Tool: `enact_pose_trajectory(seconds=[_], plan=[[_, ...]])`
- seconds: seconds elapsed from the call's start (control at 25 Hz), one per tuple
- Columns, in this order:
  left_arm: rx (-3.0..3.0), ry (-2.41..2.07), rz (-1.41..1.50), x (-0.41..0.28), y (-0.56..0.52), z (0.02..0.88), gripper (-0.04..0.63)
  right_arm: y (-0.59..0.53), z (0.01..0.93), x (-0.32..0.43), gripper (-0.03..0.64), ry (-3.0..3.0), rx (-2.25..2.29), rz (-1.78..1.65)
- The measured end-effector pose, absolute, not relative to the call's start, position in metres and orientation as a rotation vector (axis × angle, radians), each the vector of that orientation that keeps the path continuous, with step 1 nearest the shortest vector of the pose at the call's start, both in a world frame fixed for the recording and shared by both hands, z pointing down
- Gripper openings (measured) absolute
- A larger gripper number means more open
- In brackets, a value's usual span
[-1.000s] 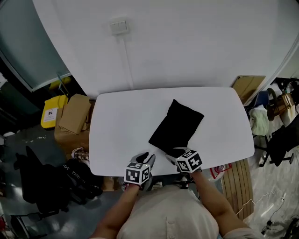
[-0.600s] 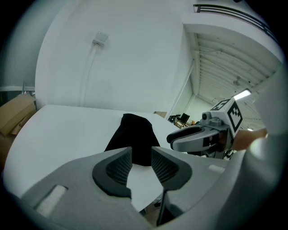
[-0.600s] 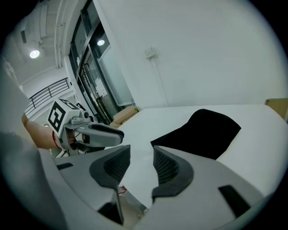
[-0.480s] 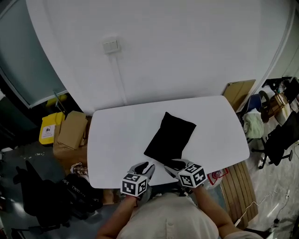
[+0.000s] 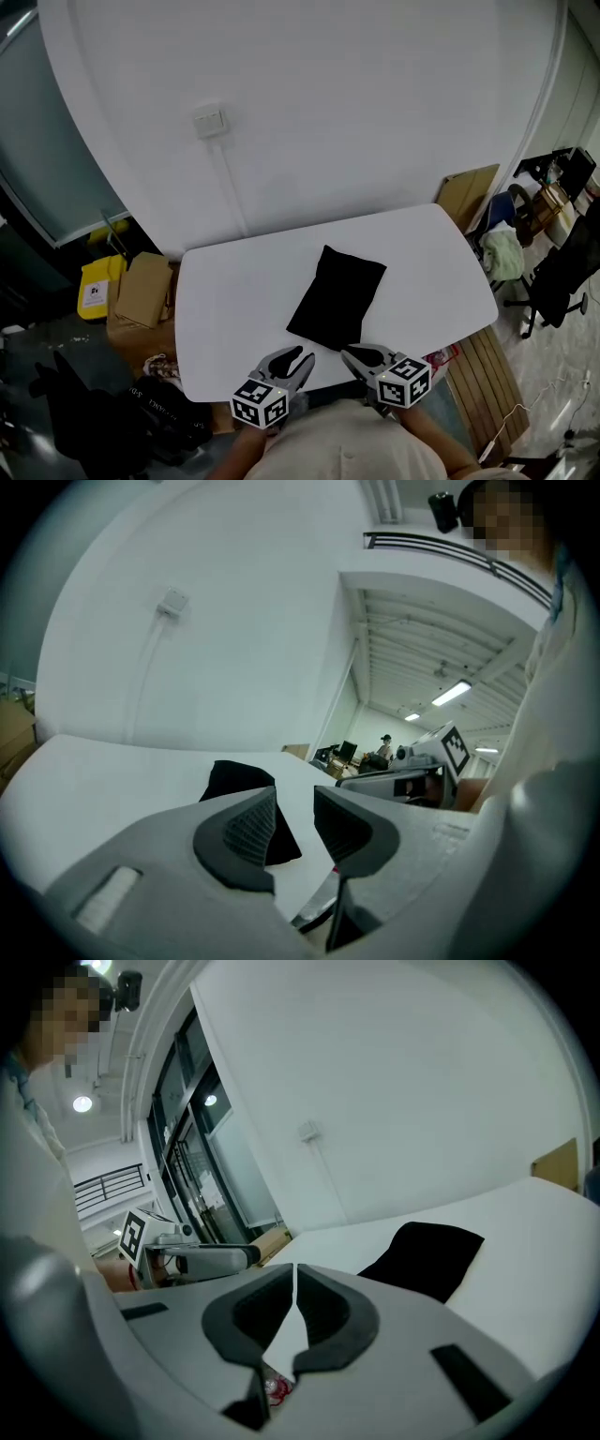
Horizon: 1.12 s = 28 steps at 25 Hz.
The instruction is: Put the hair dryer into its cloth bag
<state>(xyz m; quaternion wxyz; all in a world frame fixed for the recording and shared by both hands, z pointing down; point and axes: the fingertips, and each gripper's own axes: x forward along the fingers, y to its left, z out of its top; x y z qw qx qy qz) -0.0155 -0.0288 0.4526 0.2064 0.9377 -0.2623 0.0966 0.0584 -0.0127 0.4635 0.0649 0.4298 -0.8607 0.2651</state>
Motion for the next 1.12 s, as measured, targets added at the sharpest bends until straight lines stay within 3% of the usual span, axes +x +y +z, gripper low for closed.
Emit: enact_pose_trajectory(seconds=[1.12], plan=[[2.634, -0.662, 0.176, -0.010, -0.001, 0.436, 0.130, 0.010, 0.428, 0.055, 0.015, -2.658, 1.368, 0.689]])
